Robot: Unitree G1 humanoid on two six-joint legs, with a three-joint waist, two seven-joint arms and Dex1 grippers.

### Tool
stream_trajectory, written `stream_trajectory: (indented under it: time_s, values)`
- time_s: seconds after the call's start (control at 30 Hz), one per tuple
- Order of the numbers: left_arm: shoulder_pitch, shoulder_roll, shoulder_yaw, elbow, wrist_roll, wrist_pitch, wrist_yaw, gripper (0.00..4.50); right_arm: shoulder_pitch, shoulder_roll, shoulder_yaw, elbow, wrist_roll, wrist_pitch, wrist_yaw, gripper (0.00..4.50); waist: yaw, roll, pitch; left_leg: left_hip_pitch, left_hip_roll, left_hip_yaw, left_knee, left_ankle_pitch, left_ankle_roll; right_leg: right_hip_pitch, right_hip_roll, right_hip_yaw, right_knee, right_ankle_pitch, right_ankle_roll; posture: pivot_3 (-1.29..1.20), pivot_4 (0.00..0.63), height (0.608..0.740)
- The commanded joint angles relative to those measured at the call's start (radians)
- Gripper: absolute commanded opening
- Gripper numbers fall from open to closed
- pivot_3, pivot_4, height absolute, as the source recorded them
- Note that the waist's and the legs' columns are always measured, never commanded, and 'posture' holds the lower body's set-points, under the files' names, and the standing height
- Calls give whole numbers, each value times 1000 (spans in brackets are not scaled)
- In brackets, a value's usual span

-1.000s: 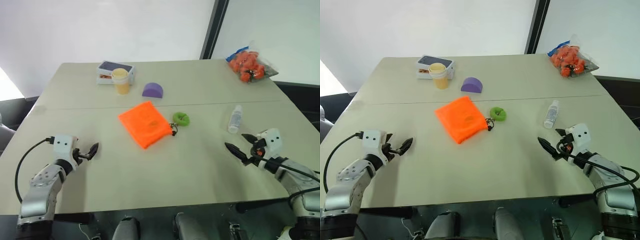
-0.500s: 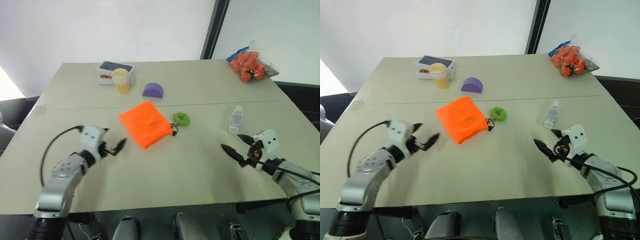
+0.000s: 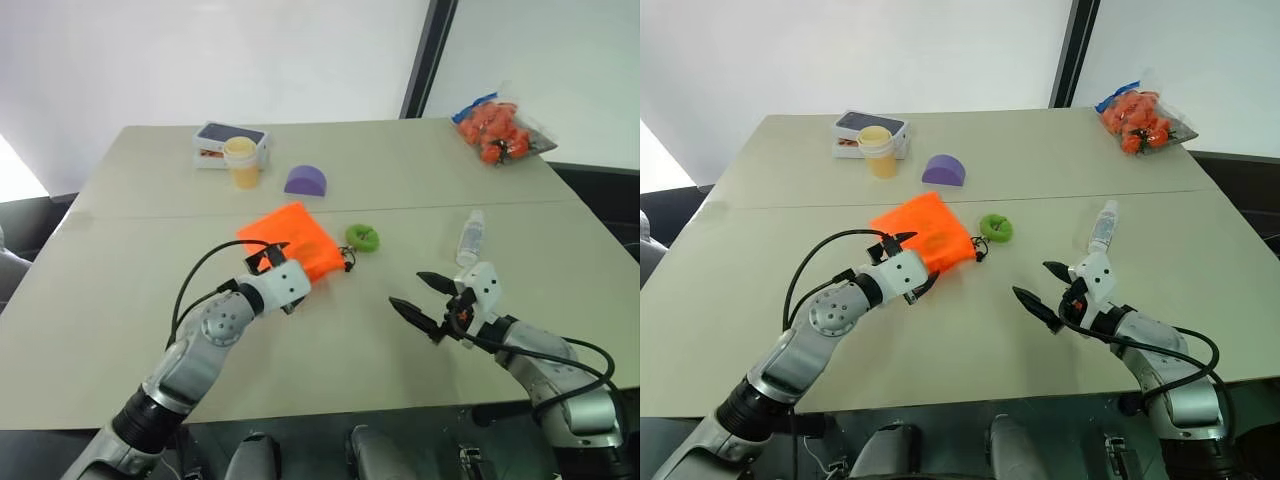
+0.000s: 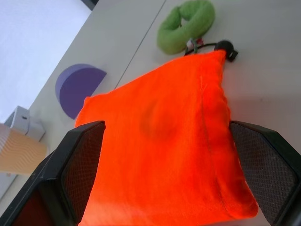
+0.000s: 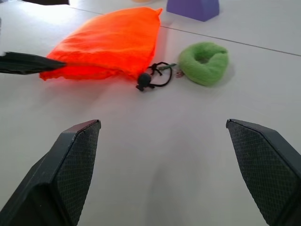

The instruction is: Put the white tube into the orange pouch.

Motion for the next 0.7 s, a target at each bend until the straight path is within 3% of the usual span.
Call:
stream_trajectory:
  time_s: [0.03,0.3,0.5,0.7]
  values:
    - [-16,-29,-13,6,62,-11,29,4500,-16,-4,-3,-44,21,-1,6,4438,0,0,0,0,0,0,0,0,0,0,0,0,0,0,0,0,150,723]
    - [-31,-115,-47,76,132,-50,55,4500,-41,9,24,-54,18,15,-8,4438,1,0,0,0,0,0,0,0,0,0,0,0,1,0,0,0,150,723]
    - [-29,-118,-68,73,137,-101,11,4500,-47,12,32,-55,19,19,-14,4438,0,0,0,0,0,0,0,0,0,0,0,0,1,0,0,0,150,723]
    - [-44,-105,-58,114,229,-107,51,4500,-36,16,31,-47,18,5,-13,4438,0,0,0,0,0,0,0,0,0,0,0,0,2,0,0,0,150,723]
